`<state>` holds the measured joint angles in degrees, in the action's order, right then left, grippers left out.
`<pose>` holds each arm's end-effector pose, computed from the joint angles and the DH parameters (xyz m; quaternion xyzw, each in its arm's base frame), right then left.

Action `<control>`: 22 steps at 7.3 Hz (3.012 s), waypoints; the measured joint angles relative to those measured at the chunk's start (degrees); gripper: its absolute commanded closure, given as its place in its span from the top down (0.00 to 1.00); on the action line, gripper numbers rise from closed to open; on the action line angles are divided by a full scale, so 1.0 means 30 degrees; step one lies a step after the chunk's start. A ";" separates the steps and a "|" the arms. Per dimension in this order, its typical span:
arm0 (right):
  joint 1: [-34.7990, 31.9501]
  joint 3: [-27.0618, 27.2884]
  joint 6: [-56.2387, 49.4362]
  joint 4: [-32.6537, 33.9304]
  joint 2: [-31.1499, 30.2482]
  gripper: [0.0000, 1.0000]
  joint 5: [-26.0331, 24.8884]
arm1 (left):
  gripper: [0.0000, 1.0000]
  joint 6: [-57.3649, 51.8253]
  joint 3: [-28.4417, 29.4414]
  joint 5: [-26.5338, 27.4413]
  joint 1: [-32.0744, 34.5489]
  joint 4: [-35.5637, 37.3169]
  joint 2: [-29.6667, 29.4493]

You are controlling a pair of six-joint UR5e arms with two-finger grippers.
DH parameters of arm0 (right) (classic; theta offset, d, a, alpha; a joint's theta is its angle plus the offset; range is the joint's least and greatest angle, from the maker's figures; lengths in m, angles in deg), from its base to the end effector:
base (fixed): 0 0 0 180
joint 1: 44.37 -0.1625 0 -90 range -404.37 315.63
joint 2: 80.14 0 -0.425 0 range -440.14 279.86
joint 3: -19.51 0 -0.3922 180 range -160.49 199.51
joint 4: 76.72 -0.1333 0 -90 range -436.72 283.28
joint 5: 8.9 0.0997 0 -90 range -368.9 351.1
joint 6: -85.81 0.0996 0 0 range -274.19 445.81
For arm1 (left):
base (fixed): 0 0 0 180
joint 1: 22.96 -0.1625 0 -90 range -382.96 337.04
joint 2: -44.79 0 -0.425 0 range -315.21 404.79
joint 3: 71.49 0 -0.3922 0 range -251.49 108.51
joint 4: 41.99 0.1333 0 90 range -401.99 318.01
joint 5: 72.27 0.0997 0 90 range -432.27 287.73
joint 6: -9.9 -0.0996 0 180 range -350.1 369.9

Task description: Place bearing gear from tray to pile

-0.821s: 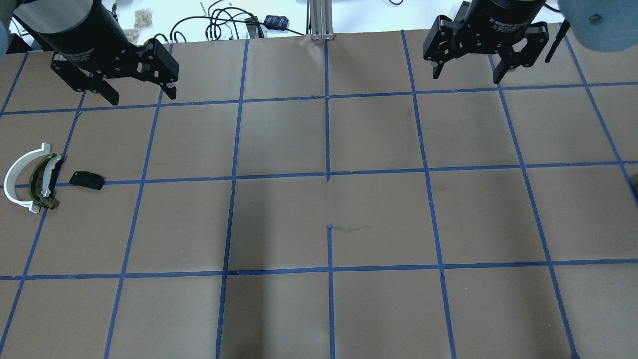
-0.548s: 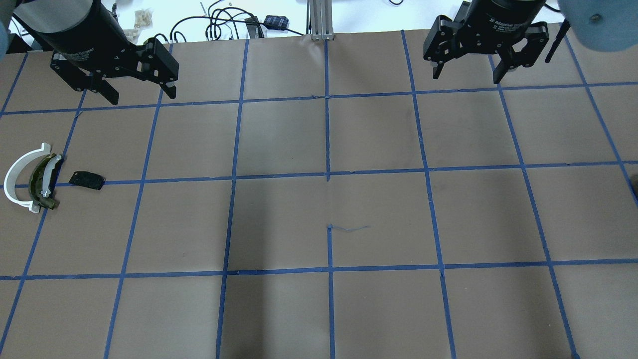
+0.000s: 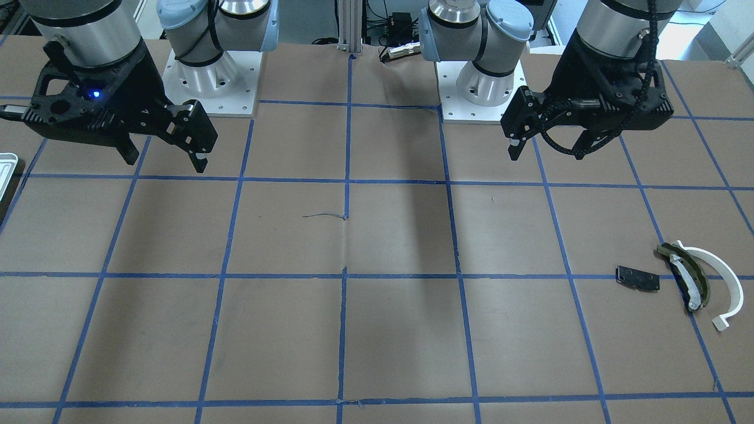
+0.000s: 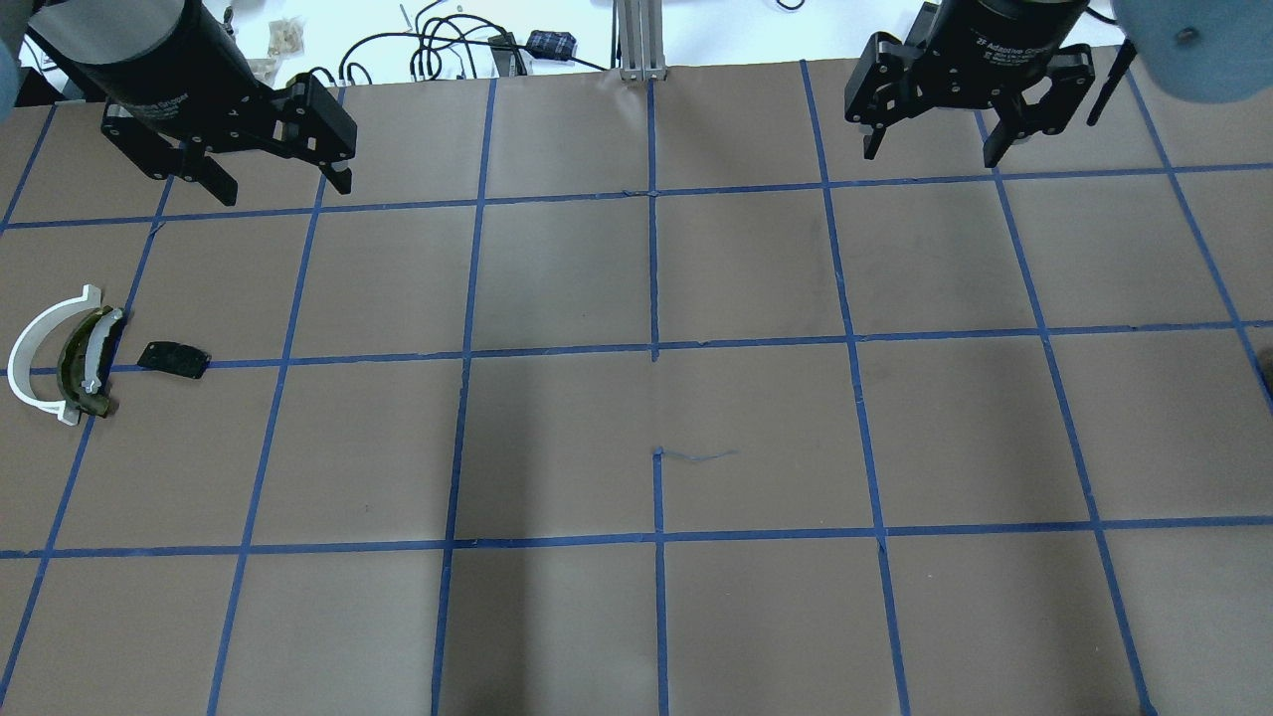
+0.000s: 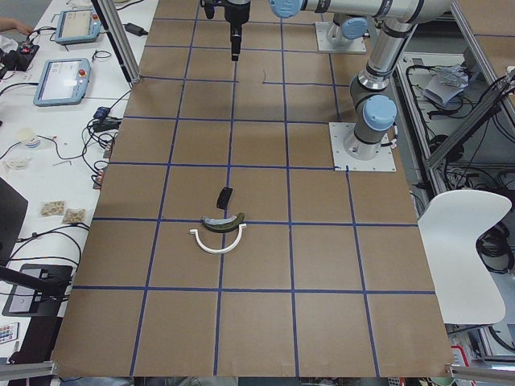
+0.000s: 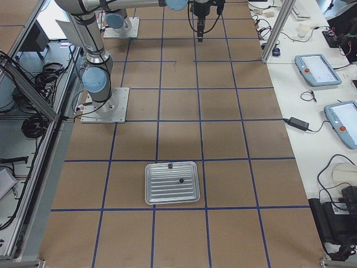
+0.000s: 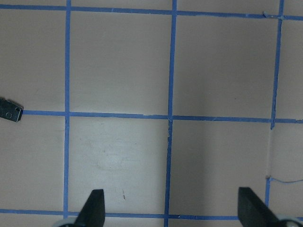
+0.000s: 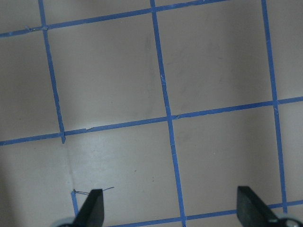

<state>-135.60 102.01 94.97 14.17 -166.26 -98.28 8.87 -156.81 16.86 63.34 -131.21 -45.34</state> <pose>0.1457 -0.5244 0.5198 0.0689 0.9968 -0.0387 0.0089 -0.1022 -0.5081 0.5287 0.0229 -0.9986 0.0468 0.0057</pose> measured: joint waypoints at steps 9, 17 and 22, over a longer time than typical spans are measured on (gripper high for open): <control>1.4073 0.0765 -2.0362 0.0376 0.1892 1.00 -0.1737 | 1.00 -0.0050 -0.0022 0.0109 0.0078 0.0717 -0.0088; 1.9067 0.1984 -2.4700 0.9199 0.9884 1.00 -0.1338 | 1.00 -0.0053 -0.0038 0.0176 0.0117 0.0763 -0.0032; 1.9072 0.3683 -2.4342 1.1255 0.9958 0.12 -0.0961 | 1.00 -0.0011 -0.0038 0.0122 0.0117 0.0841 -0.0033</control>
<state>-78.39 113.06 21.94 47.94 -136.38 -101.16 8.84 -156.92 17.22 63.70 -128.68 -45.44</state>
